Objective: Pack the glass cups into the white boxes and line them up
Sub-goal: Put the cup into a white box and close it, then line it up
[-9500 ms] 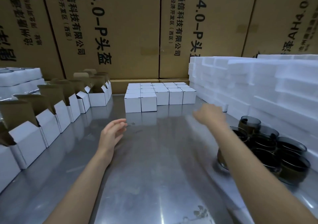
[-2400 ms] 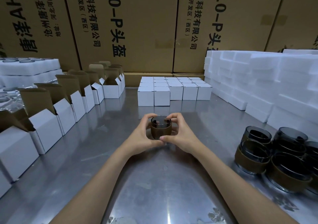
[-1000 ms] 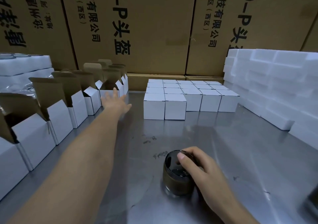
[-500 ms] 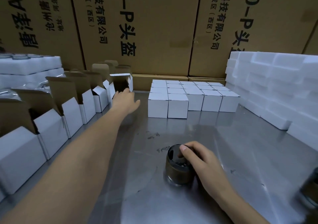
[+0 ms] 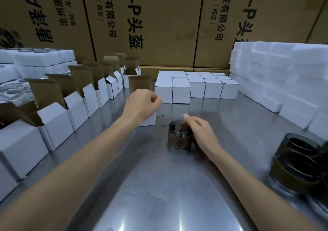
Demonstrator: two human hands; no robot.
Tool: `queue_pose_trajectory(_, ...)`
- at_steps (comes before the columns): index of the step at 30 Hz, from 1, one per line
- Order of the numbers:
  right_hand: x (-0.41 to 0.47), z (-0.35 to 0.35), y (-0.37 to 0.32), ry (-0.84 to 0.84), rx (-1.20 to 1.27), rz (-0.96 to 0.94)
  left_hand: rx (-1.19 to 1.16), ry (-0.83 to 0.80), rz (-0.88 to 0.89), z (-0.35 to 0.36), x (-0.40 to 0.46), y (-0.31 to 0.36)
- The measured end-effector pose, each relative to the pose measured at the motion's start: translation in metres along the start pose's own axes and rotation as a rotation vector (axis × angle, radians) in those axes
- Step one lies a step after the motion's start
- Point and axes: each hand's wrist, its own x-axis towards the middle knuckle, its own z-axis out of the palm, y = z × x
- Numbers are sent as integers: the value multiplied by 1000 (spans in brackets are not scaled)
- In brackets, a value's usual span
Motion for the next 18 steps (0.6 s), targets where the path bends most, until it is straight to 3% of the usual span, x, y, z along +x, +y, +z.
queue_pose_trajectory(8,1,-4,-1,54,166,22,-122,61,132,1,-45,60)
queue_pose_trajectory(14,4,-4,1,70,256,22,-245,333,408,6,-65,61)
queue_pose_trajectory(18,2,-3,2,83,241,-10,-403,446,174,9,-66,43)
